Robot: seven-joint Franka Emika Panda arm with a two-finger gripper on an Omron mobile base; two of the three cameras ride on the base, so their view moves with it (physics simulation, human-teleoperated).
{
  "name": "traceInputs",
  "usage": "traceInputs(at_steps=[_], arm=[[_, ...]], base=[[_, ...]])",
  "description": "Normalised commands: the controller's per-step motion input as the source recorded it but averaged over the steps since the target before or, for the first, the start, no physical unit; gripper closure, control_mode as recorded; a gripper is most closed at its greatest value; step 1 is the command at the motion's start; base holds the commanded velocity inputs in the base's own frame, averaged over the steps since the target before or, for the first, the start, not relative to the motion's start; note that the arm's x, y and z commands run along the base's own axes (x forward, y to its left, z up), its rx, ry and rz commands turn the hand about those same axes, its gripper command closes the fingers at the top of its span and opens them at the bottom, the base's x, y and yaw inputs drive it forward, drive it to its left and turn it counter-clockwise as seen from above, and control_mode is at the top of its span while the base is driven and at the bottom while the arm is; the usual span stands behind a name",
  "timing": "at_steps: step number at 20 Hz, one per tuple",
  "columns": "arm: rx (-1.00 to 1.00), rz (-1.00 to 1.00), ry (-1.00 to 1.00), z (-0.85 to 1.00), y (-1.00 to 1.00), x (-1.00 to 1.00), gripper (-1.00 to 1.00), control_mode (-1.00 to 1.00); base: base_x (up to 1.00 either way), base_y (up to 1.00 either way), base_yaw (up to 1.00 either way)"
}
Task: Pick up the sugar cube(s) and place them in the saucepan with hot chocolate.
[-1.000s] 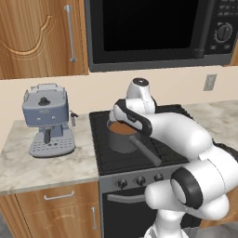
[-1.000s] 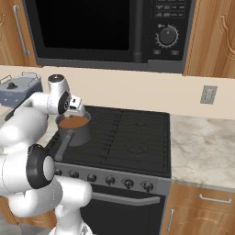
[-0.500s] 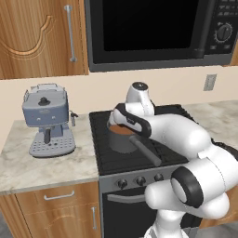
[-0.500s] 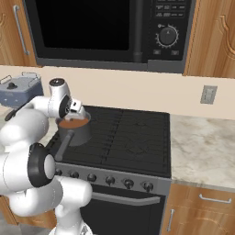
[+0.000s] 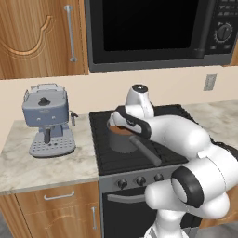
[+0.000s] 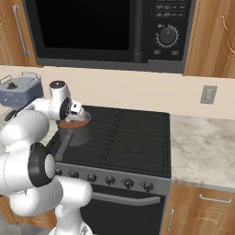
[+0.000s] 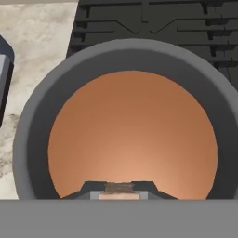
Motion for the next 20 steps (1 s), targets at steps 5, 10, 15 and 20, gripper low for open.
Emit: traceInputs(at_steps=[5,10,15,20], arm=[[0.0,0.0,-0.01,-0.02,0.0,0.01,1.0,-1.0],[0.0,0.0,0.0,0.0,0.0,0.11,1.0,-1.0],[0.0,0.0,0.0,0.0,-0.03,0.28,1.0,-1.0],[0.0,0.0,0.0,-0.08,-0.05,0.08,1.0,-1.0]], base=[[0.0,0.0,0.0],[0.0,0.0,0.0],[0.0,0.0,0.0],[0.0,0.0,0.0]])
